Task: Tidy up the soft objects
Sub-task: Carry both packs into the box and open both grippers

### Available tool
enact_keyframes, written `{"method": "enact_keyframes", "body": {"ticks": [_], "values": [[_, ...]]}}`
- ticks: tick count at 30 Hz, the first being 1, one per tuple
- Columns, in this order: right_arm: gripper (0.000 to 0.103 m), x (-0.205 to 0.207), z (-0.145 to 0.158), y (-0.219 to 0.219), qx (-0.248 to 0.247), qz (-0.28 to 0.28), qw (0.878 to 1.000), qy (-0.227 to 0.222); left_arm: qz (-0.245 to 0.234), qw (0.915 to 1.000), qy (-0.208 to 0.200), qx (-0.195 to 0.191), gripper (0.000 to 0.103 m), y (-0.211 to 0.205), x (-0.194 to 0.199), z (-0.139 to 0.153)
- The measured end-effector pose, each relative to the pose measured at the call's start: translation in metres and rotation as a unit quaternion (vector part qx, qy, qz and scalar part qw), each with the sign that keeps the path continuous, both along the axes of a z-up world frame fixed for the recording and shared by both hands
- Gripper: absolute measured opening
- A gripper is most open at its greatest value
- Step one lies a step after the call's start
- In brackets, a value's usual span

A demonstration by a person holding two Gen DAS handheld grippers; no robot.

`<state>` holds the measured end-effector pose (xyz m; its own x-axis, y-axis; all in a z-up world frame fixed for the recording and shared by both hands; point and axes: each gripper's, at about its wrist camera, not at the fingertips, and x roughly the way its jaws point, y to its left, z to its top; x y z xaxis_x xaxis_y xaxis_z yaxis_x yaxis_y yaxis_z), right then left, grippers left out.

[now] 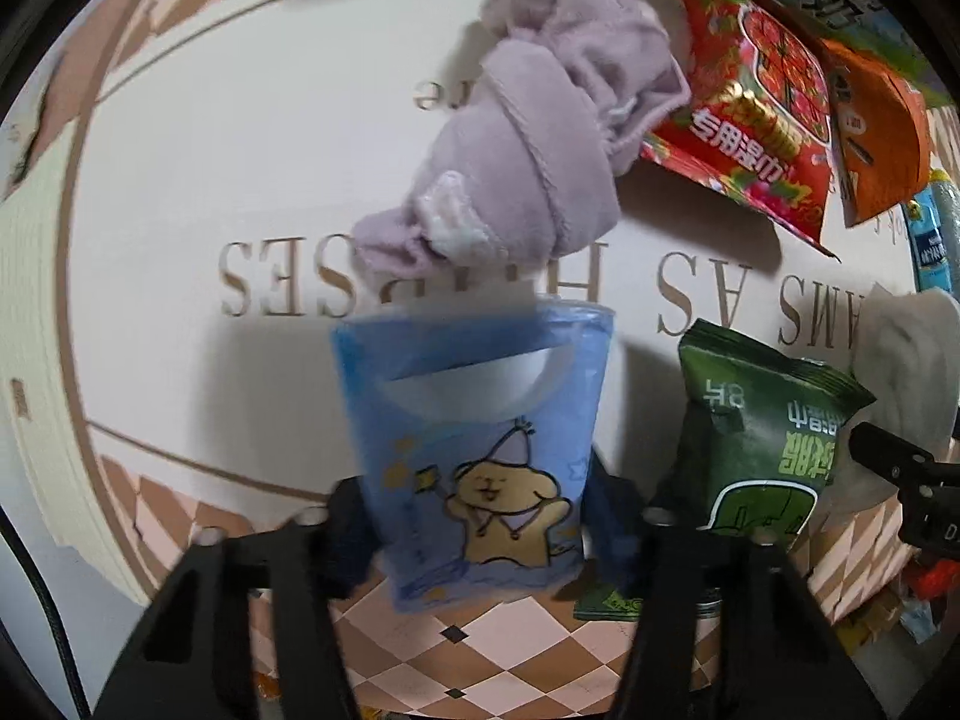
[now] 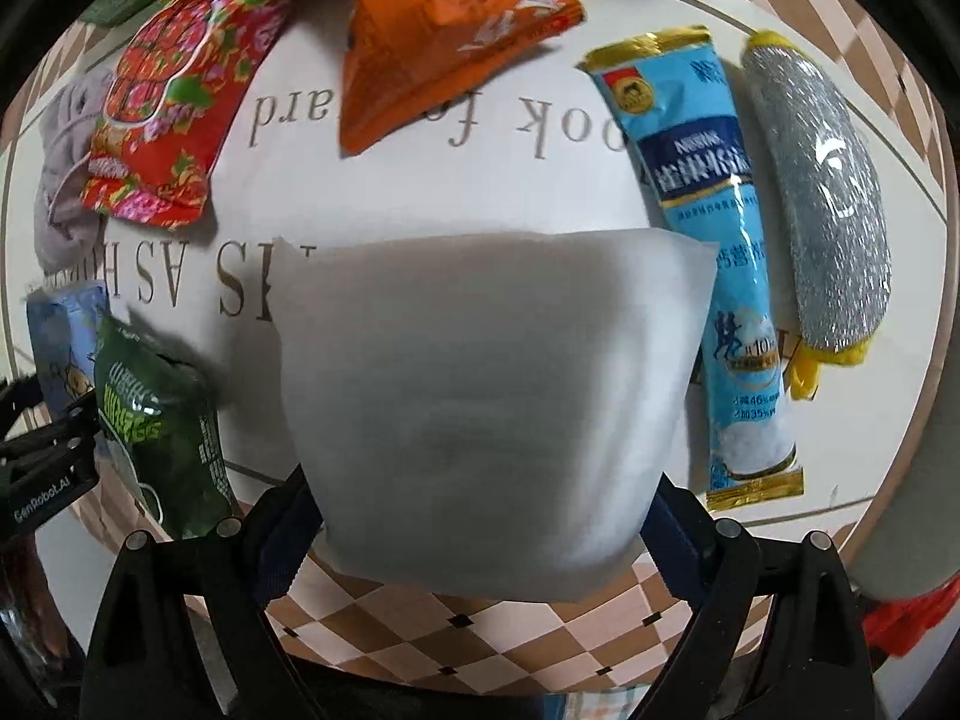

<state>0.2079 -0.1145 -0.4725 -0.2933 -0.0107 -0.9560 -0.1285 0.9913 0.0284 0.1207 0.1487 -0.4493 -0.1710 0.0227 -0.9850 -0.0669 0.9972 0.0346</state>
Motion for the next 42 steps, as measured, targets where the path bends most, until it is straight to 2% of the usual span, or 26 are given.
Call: {"method": "enact_keyframes", "body": {"ticks": [2, 5, 8, 10, 15, 19, 20, 21, 22, 23, 25, 29, 31, 33, 34, 37, 42], "values": [[0.089, 0.007, 0.002, 0.029, -0.006, -0.009, 1.000, -0.006, 0.009, 1.0000, -0.003, 0.000, 0.044, 0.005, -0.006, 0.001], [0.082, -0.004, 0.009, 0.031, -0.006, -0.012, 1.000, -0.024, 0.022, 0.9998, -0.003, 0.001, 0.040, 0.008, -0.014, 0.007], [0.076, -0.010, 0.025, 0.017, 0.007, -0.021, 0.999, -0.032, 0.033, 0.9994, -0.009, 0.001, 0.039, 0.016, -0.031, 0.026], [0.076, -0.011, 0.050, -0.017, 0.024, -0.029, 0.999, -0.031, 0.040, 0.9990, -0.021, -0.001, 0.039, 0.013, -0.038, 0.038], [0.075, -0.022, 0.097, -0.043, 0.051, -0.015, 0.997, -0.059, 0.043, 0.9968, -0.067, -0.008, 0.039, 0.010, -0.065, 0.101], [0.074, -0.030, 0.148, -0.064, 0.085, 0.000, 0.993, -0.083, 0.034, 0.9937, -0.106, -0.015, 0.039, -0.009, -0.057, 0.144], [0.074, -0.031, 0.172, -0.071, 0.097, 0.007, 0.991, -0.094, 0.028, 0.9928, -0.114, -0.018, 0.039, -0.031, -0.027, 0.149], [0.074, -0.030, 0.189, -0.078, 0.106, 0.012, 0.989, -0.104, 0.021, 0.9919, -0.123, -0.021, 0.040, -0.037, -0.024, 0.161], [0.074, -0.028, 0.207, -0.083, 0.115, 0.017, 0.987, -0.113, 0.015, 0.9914, -0.128, -0.024, 0.040, -0.040, 0.017, 0.178], [0.074, -0.023, 0.221, -0.082, 0.123, 0.021, 0.984, -0.124, 0.005, 0.9900, -0.138, -0.029, 0.040, -0.046, 0.024, 0.191], [0.074, -0.014, 0.249, -0.083, 0.134, 0.028, 0.980, -0.146, -0.009, 0.9883, -0.147, -0.039, 0.040, -0.061, 0.070, 0.210], [0.074, 0.020, 0.308, -0.079, 0.150, 0.025, 0.969, -0.192, -0.038, 0.9857, -0.158, -0.045, 0.040, -0.071, 0.148, 0.225], [0.074, 0.044, 0.317, -0.074, 0.149, 0.020, 0.968, -0.203, -0.050, 0.9851, -0.158, -0.046, 0.040, -0.071, 0.185, 0.226], [0.074, 0.074, 0.320, -0.070, 0.136, 0.009, 0.967, -0.214, -0.060, 0.9854, -0.149, -0.056, 0.040, -0.070, 0.223, 0.220], [0.074, 0.087, 0.309, -0.054, 0.131, 0.004, 0.968, -0.215, -0.066, 0.9853, -0.145, -0.062, 0.040, -0.068, 0.243, 0.215], [0.074, 0.129, 0.299, -0.055, 0.120, -0.015, 0.970, -0.213, -0.094, 0.9841, -0.135, -0.067, 0.040, -0.069, 0.295, 0.197], [0.074, 0.201, 0.247, -0.036, 0.096, -0.040, 0.974, -0.201, -0.130, 0.9823, -0.105, -0.084, 0.040, -0.075, 0.362, 0.152]]}}
